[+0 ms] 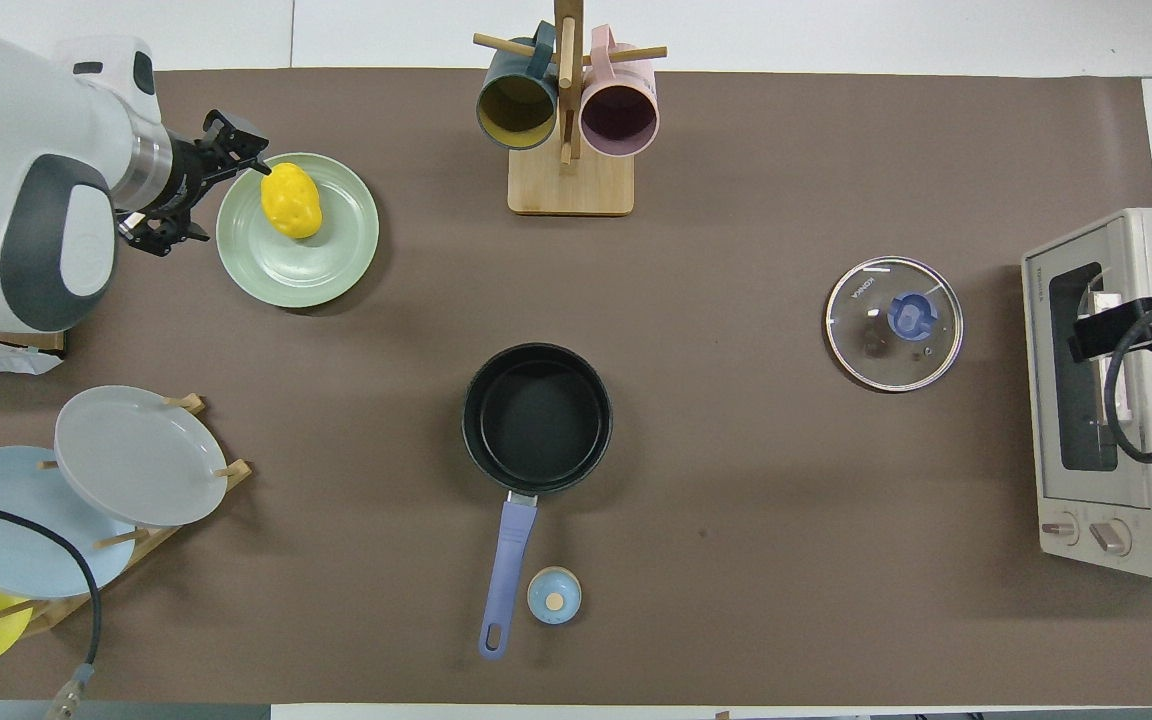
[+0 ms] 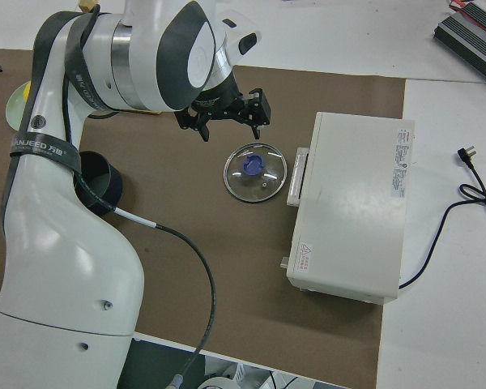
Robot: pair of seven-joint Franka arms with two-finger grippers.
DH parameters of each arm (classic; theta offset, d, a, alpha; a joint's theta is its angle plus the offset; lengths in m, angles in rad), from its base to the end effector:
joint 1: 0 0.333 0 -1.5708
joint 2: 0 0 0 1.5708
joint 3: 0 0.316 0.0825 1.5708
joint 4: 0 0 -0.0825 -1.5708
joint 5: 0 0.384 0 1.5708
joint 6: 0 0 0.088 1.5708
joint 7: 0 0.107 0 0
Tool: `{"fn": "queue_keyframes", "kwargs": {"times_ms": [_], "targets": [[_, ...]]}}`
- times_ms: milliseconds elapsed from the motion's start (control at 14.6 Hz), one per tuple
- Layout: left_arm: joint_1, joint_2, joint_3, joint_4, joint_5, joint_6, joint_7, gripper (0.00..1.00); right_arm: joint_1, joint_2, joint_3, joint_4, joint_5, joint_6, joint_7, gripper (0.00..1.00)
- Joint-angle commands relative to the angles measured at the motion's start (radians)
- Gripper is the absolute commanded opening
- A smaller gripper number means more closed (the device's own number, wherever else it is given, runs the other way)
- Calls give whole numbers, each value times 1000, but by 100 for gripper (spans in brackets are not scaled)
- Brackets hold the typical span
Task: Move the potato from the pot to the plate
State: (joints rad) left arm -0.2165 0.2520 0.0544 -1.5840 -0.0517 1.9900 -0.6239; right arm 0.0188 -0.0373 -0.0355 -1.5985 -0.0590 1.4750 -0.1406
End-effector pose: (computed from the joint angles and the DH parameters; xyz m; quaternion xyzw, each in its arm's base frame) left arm 0.6446 -0.1122 0.5054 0.9687 0.2352 0.0645 0.0458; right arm 0.5321 -0.0160 0.6240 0.9968 0.0603 -0.0452 0.0253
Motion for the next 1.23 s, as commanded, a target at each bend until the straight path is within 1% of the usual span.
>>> {"fn": "queue_keyframes", "kwargs": {"times_ms": [0,68,205,410,478,615,751,820,888,956,1024,1161], "targets": [[15,-83,8,18,16,-117,336,100,-6,-12,6,-11,16,18,15,100],[26,-120,7,19,16,-147,452,100,-6,-12,6,-11,16,18,15,100],[26,-181,7,16,16,-213,576,100,-6,-12,6,-11,16,18,15,100],[25,-276,5,-36,41,-276,641,100,-6,-12,6,-11,16,18,15,100],[26,-296,5,-59,41,-280,641,100,-6,-12,6,-11,16,18,15,100],[26,-298,7,-54,42,-284,633,100,-6,-12,6,-11,16,18,15,100],[40,-301,7,-50,45,-303,630,100,-6,-12,6,-11,16,18,15,100],[58,-306,-7,-47,65,-315,629,100,-6,-12,6,-11,16,18,15,100],[121,-318,-55,-45,72,-324,627,100,-6,-12,6,-11,16,18,15,100],[185,-321,-126,-45,72,-347,627,100,-6,-12,6,-11,16,18,15,100],[219,-327,-155,-44,73,-367,627,100,-6,-12,6,-11,16,18,15,100],[249,-329,-189,-31,65,-410,627,100,-6,-12,6,-11,16,18,15,100]]}}
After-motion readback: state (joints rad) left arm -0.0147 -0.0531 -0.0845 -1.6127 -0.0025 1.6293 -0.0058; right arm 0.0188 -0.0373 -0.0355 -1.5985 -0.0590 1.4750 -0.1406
